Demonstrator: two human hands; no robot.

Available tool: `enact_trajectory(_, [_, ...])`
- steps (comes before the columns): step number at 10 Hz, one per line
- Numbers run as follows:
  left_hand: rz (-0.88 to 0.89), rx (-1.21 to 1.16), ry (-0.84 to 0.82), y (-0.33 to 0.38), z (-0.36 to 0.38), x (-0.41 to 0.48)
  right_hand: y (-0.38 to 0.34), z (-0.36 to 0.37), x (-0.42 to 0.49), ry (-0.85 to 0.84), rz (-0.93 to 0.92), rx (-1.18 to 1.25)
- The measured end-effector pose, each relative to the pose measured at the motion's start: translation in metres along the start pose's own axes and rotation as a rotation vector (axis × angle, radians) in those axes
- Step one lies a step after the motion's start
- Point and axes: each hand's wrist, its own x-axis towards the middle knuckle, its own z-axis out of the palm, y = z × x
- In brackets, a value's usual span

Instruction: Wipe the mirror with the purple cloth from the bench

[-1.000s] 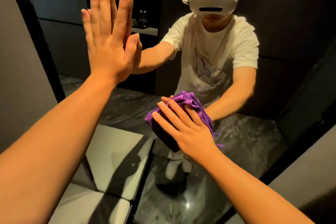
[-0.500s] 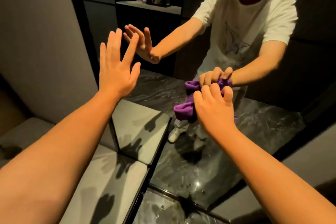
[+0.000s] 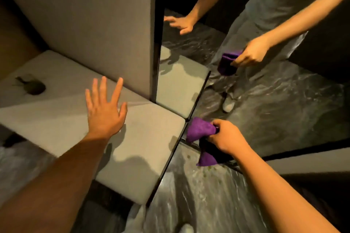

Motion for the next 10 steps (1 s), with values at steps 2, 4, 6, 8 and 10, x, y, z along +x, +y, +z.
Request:
enact_trajectory(2, [-0.043,0.131,-0.089,-0.105,0.115,-0.074,-0.001,0.152,0.034,-0.248,0.101,0.302])
enact_trajectory(4, [-0.11,0.084,-0.239,-0.163,0.191,-0.093,-0.027,0.264,0.059,-0.415,0.096,0.821])
enact_trajectory(6, [-0.125,0.06,-0.321,-0.178,0.238,-0.083,-0.033,0.34,0.084,-0.331,0.204,0.911])
enact_trajectory(8, [-0.148,0.055,-0.394,-0.174,0.247,-0.092,-0.019,0.341,0.088,-0.044,0.318,0.472])
enact_trajectory(10, [-0.187,0.101,-0.491,-0.168,0.236,-0.095,-0.001,0.334,0.071,-0.106,0.302,0.199])
